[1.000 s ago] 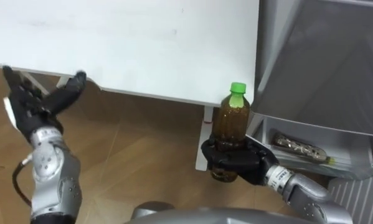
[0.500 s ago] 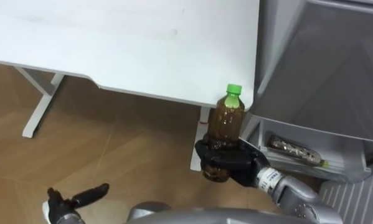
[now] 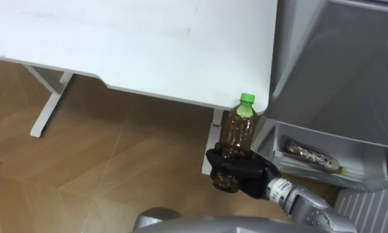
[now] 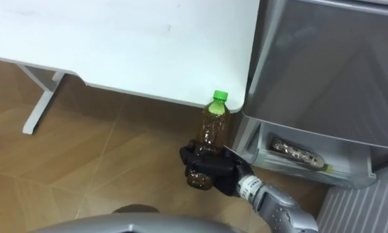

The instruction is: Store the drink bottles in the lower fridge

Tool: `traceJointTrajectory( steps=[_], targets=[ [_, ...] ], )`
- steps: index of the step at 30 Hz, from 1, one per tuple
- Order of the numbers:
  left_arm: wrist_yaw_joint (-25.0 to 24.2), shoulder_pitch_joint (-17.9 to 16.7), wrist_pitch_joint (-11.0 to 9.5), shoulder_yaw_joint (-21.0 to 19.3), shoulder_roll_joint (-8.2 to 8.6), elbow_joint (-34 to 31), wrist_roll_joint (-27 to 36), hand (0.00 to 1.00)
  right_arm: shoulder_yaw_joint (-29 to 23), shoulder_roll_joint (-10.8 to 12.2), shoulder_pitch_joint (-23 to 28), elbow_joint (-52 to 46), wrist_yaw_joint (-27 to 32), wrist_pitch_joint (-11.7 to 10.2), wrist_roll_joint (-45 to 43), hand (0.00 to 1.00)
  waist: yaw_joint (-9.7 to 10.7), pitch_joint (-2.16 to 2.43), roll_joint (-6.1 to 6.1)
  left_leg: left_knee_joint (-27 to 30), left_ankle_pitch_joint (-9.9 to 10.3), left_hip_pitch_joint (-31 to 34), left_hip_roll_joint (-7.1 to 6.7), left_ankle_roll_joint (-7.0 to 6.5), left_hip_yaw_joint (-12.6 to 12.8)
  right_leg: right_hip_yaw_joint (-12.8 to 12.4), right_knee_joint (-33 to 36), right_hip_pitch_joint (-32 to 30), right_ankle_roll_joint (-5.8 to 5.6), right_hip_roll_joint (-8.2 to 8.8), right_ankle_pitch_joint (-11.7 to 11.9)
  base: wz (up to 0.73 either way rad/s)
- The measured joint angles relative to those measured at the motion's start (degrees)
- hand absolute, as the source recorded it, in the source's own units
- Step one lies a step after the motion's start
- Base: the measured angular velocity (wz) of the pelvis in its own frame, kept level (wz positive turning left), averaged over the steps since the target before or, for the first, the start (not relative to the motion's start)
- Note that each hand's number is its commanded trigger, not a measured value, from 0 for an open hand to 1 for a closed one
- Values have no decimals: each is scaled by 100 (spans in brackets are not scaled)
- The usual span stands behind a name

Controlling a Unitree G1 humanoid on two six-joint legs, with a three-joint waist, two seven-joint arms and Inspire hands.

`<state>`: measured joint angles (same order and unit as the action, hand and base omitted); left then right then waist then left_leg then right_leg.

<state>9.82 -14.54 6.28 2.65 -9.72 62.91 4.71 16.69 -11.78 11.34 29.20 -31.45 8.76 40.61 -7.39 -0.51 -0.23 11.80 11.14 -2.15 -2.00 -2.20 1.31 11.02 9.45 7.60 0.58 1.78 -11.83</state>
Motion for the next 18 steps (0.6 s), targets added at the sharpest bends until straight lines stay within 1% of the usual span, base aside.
traceJointTrajectory(
  steps=[3, 5, 7, 9, 10, 12, 13, 18],
  targets=[
    [-97, 193, 85, 167, 6, -2, -330, 0, -18, 2, -9, 109, 114, 0, 109, 100, 173, 23, -54, -10, 0, -10, -12, 0, 42, -66, 9, -27, 0, -10, 0, -9],
    [-171, 275, 86, 220, 9, -25, -413, 0, -21, 1, -9, 232, 216, 1, 233, 100, 250, 22, -61, -31, 0, -55, -2, 0, 94, -133, 17, -19, 0, -17, 0, -15],
    [-204, 284, 83, 319, 11, -85, -527, 0, -68, 22, -11, 357, 307, 1, 312, 100, 320, 20, -86, -37, 3, -64, 12, 1, 126, -142, 17, -26, -2, -23, 5, -10],
    [-228, 289, 86, 330, 21, -34, -998, 0, -171, 64, -31, 677, 406, 0, 431, 100, 413, 14, -103, -36, 9, -59, 12, 5, 125, -134, 19, -34, -2, -25, 12, 0],
    [-267, 284, 93, 333, 30, -3, -1207, 0, -237, 58, -31, 848, 462, -1, 448, 100, 419, 10, -97, -29, 23, -52, 18, 4, 125, -138, 19, -41, -3, -27, 13, 0],
    [-288, 237, 141, 333, 67, -7, -1364, 0, -299, 48, -50, 1134, 577, -3, 470, 100, 416, 7, -93, -13, 44, -30, 30, 2, 137, -146, 23, -67, -5, -30, 14, -5],
    [-323, 210, 182, 333, 93, -9, -1426, 0, -303, 45, -62, 1287, 696, -2, 510, 100, 416, 17, -108, -10, 46, -25, 31, 1, 147, -147, 25, -78, -5, -30, 17, -4],
    [-472, 123, 281, 331, 179, -7, -1450, 0, -303, 55, -73, 1661, 954, -5, 859, 100, 433, 19, -77, 2, 47, -31, 34, -1, 151, -142, 30, -70, -4, -27, 19, 0]
  ],
)
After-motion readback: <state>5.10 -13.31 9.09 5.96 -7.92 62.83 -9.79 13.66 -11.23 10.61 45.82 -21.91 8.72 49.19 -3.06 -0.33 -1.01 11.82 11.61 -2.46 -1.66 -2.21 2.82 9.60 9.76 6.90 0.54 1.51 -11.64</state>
